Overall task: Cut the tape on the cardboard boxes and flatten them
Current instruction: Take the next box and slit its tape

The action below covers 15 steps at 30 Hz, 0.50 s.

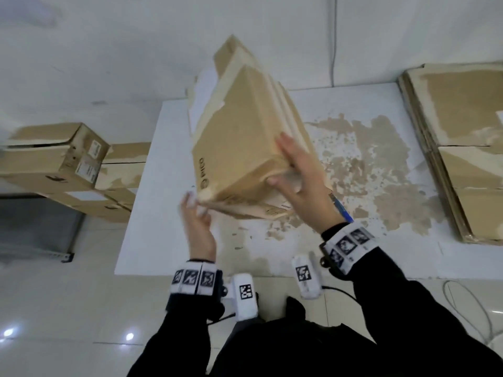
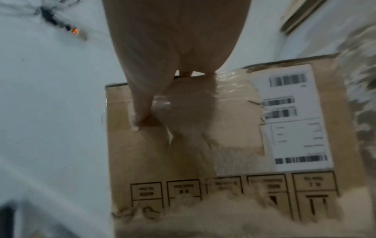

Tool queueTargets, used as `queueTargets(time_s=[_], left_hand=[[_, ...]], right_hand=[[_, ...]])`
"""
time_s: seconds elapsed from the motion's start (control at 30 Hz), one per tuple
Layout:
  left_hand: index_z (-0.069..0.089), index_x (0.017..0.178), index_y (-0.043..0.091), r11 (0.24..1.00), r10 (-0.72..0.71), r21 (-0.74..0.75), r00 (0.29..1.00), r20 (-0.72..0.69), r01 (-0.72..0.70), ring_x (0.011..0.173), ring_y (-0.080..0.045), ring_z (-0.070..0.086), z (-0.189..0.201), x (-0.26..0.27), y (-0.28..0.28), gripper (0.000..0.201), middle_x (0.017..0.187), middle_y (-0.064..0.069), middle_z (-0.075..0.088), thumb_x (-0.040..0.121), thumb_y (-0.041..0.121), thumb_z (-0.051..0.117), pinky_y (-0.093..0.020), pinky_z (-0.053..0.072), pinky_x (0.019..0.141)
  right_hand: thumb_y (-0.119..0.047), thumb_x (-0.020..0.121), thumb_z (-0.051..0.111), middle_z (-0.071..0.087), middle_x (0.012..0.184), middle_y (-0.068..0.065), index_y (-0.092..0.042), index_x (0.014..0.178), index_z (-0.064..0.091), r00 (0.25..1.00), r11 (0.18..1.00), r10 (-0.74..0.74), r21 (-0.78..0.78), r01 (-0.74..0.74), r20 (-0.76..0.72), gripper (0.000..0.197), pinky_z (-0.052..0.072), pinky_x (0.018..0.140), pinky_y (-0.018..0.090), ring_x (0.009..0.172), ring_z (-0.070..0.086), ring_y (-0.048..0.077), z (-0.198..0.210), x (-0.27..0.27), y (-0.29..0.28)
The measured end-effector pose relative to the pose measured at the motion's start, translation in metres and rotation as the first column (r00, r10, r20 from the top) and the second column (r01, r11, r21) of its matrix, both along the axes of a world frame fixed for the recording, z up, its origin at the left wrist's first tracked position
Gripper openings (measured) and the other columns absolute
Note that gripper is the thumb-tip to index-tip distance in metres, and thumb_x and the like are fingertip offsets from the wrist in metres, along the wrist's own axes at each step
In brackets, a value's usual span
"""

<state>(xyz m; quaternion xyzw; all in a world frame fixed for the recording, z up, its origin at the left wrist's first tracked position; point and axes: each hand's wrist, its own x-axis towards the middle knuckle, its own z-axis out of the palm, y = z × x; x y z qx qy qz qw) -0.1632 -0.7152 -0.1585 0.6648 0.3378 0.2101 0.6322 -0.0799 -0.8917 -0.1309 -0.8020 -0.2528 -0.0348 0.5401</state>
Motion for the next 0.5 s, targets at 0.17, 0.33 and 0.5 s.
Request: queueTargets(time_s=[0.17,0.33,0.5], left_hand=[[0.022,0.151,0.029,0.698,-0.196,0.703,0.981,0.0,0.139,0.142,-0.015,0.024,0.048,-0.004,0.017,0.069,0.155,-0.004,0.025,0.091,0.055,0.045,-0.026,0.023,0.113],[0.046,0.141,0.023,0.837,-0.155,0.53,0.988,-0.003,0.133,0.138,-0.012,0.036,0.035,0.017,0.039,0.052,0.146,0.0,0.044,0.092,0.031,0.06,-0.036,0.033,0.113],[0.041,0.144,0.022,0.937,-0.085,0.343,0.996,0.027,0.07,0.13,-0.003,0.042,0.008,-0.001,0.053,0.053,0.144,0.007,0.044,0.095,0.025,0.058,-0.01,0.037,0.103]], right_hand=[[-0.011,0.09,0.06,0.034,0.15,0.01,-0.013,0.14,0.043,0.968,0.974,0.209,-0.121,-0.193,0.137,0.054,0.025,0.116,0.041,0.142,0.026,0.021,-0.012,-0.016,0.045],[-0.011,0.093,0.053,0.052,0.131,0.003,-0.01,0.129,0.052,0.99,1.0,-0.005,-0.029,0.01,0.14,0.037,0.033,0.11,0.029,0.125,0.044,0.012,-0.018,-0.026,0.018],[-0.017,0.089,0.061,0.048,0.122,0.021,0.0,0.121,0.048,0.741,0.728,-0.636,-0.487,0.483,-0.216,0.038,0.037,0.095,0.039,0.113,0.045,0.038,-0.104,-0.006,-0.095]])
